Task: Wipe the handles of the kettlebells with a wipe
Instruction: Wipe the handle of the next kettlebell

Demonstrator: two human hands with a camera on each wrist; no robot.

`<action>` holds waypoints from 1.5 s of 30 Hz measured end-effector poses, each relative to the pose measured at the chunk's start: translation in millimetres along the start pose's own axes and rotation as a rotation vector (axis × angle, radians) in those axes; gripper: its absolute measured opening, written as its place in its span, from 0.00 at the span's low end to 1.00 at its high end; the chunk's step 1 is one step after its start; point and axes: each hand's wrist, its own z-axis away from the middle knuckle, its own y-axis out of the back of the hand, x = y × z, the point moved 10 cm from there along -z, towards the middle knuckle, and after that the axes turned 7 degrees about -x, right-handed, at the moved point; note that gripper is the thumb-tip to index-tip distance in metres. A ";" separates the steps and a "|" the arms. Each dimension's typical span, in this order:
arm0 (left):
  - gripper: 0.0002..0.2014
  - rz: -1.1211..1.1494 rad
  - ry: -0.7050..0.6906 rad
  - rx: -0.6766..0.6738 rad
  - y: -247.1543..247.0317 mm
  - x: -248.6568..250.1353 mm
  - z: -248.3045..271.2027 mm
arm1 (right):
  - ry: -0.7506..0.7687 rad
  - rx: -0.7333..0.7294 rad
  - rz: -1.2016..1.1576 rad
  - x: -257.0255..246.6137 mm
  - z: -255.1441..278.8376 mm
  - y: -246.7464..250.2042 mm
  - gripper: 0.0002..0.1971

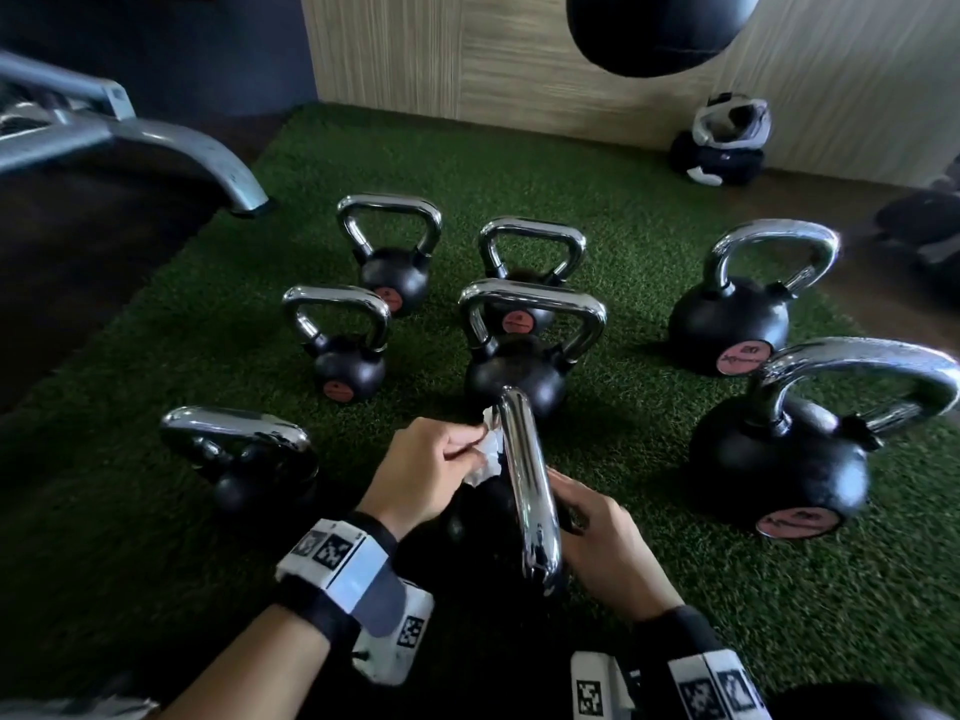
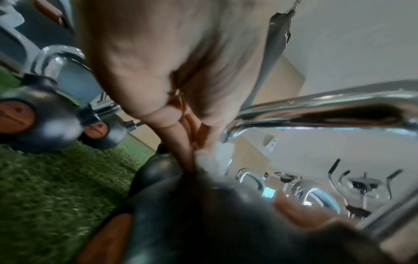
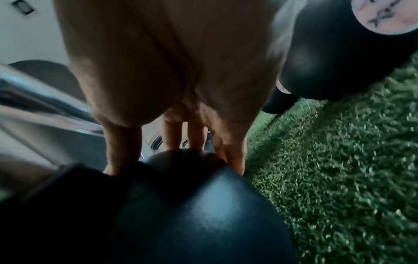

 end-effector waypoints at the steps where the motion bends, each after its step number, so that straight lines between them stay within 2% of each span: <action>1: 0.04 -0.032 -0.011 0.019 2.8 9.3 -1.0 | -0.005 -0.017 -0.006 1.6 -1.0 -1.5 0.32; 4: 0.06 0.030 -0.030 0.145 20.5 24.8 -5.2 | -0.012 -0.001 -0.008 4.3 1.2 -1.3 0.34; 7: 0.12 0.108 -0.114 0.255 35.3 39.6 -3.7 | -0.020 0.026 0.003 7.2 3.1 -1.0 0.28; 12: 0.12 0.170 -0.027 0.201 26.3 28.3 -1.5 | -0.031 0.047 -0.015 11.8 5.5 -1.0 0.27; 15: 0.14 0.190 -0.102 0.197 34.4 41.3 10.3 | -0.032 0.061 -0.024 12.3 6.2 -0.8 0.28; 18: 0.15 0.271 -0.141 0.128 35.6 50.5 23.5 | -0.021 0.060 -0.036 10.4 6.0 -1.1 0.28; 22: 0.13 0.403 -0.087 0.098 37.6 43.0 19.6 | -0.001 0.069 -0.040 9.7 7.1 -0.2 0.36; 25: 0.11 0.468 -0.037 0.020 28.3 38.6 24.5 | 0.006 0.068 -0.066 10.5 6.7 -1.6 0.36; 28: 0.09 0.442 -0.059 -0.122 16.2 45.7 39.2 | -0.012 0.052 -0.084 12.5 5.8 -2.2 0.32; 30: 0.10 0.455 -0.079 -0.105 19.2 49.7 44.6 | -0.029 0.038 -0.090 14.7 4.4 -2.2 0.28; 33: 0.12 0.458 -0.099 -0.079 22.0 51.4 47.0 | -0.029 0.045 -0.091 14.8 4.2 -1.4 0.28; 36: 0.06 0.470 -0.115 -0.175 10.5 53.1 55.1 | -0.035 0.044 -0.109 14.2 5.4 -2.0 0.28; 38: 0.06 0.473 -0.160 -0.202 7.1 57.5 63.2 | -0.036 0.046 -0.116 13.5 6.5 -1.7 0.26; 45: 0.08 0.280 -0.295 -0.199 -1.3 64.9 85.9 | -0.009 0.066 -0.106 13.9 7.4 -0.2 0.26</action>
